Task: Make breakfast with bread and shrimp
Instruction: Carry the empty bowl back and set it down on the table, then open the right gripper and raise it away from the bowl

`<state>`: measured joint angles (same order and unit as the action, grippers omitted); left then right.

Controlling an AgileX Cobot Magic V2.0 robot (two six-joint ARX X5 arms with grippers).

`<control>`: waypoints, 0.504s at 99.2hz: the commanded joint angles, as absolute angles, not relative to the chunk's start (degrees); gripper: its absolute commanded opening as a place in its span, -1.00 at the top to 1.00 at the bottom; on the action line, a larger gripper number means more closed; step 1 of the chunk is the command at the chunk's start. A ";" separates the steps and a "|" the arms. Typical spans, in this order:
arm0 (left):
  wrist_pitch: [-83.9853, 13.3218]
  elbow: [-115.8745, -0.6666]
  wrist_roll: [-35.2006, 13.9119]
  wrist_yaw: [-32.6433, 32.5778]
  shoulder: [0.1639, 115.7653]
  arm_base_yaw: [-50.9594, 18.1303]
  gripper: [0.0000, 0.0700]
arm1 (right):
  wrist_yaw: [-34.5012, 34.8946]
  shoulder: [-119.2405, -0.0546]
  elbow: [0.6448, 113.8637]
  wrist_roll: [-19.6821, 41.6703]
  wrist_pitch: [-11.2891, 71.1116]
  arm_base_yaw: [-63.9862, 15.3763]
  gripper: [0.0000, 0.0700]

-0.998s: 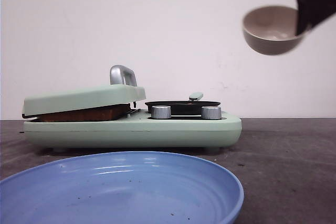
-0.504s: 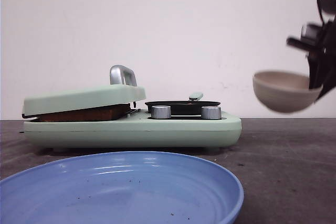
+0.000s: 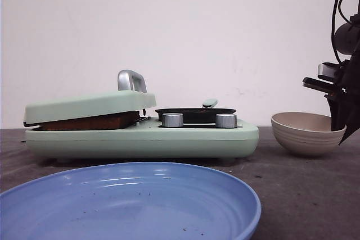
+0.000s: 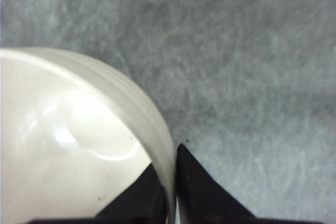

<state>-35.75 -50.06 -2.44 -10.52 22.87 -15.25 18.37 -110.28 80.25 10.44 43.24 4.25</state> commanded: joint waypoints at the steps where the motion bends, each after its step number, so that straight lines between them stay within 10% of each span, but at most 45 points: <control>1: -35.16 -50.59 -2.37 -10.48 23.18 -15.35 -0.34 | 18.13 -111.02 81.43 9.56 43.16 4.32 0.96; 22: -35.16 -50.59 -2.37 -10.48 23.18 -15.35 -0.34 | 18.15 -110.98 81.43 8.10 43.40 4.34 0.13; 50: -35.16 -50.59 -2.37 -10.48 23.16 -15.35 -0.34 | 18.17 -106.43 83.83 5.96 45.12 4.71 0.09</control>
